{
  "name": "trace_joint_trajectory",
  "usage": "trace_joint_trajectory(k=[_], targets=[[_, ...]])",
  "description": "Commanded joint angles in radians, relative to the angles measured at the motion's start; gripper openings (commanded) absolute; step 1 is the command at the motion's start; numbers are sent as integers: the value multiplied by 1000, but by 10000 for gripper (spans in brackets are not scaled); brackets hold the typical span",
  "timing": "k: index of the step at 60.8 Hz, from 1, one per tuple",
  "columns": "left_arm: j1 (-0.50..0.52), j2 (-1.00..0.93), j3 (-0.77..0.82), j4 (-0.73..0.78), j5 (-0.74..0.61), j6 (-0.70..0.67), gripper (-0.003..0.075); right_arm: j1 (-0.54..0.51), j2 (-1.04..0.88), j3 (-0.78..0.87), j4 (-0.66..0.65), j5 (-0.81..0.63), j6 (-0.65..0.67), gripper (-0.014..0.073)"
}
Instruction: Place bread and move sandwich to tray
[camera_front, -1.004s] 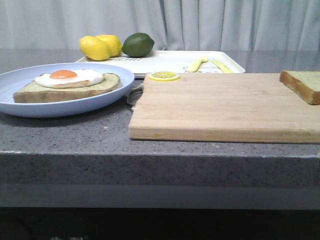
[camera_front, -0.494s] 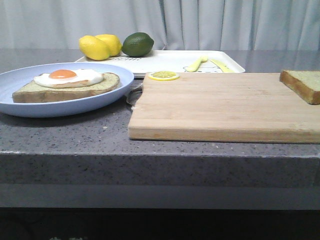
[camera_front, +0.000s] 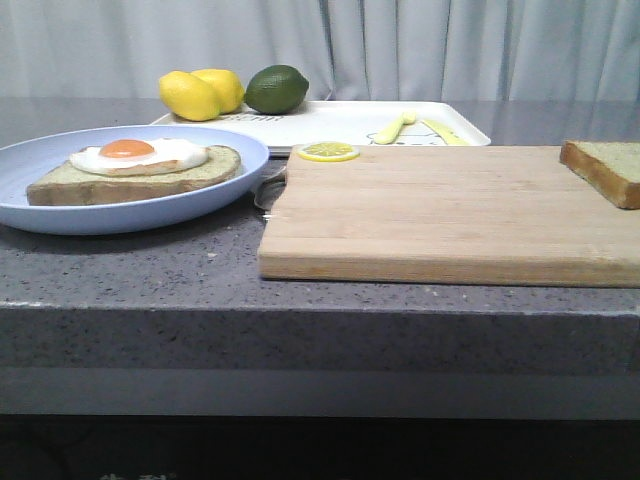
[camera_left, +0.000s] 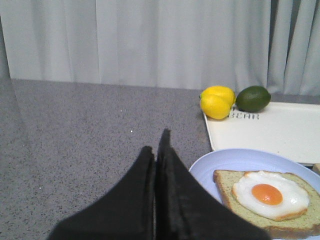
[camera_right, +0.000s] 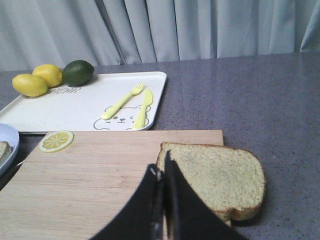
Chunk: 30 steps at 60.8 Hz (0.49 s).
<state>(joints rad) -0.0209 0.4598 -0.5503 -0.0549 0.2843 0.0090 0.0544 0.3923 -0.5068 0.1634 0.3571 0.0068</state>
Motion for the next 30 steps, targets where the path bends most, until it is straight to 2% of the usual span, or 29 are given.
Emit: trace_joint_trajectory(k=[1,7,10,15,18,21,24,26,27,30], targets=[[0,67,-52,-4,-95,-9,-20,-3,84,-70,-7,-68,-7,-60],[0,84,-52,-4,-128,-9,-17,-3,129,-81,-7,-97,-7,-8],[0,84,-52,-4,-141,-9,14,-3,138,-81,-7,-106,-7,73],[0,84,-52,-4,-152,-9,173,-3,140,-81,-7,-106,-7,262],[0,84,-52,-4,-152,-9,323,-3,140,-81,-7,-106,-7,410],[0,84,-52,-4,-152,-9,507,-3,140,-81,-7,-106,-7,528],[0,84,-48,-4,-152,-9,634,-3,140,-81,-7,-106,-7,621],[0,84,-44,-4,-155,-9,697,-3,142,-81,-9,-108,-7,667],[0,84,-44,-4,-157,-9,712,-3,144,-81,-9,-110,-7,662],[0,84,-38,-4,-157,-9,683,-3,152,-81,-9,-112,-7,645]])
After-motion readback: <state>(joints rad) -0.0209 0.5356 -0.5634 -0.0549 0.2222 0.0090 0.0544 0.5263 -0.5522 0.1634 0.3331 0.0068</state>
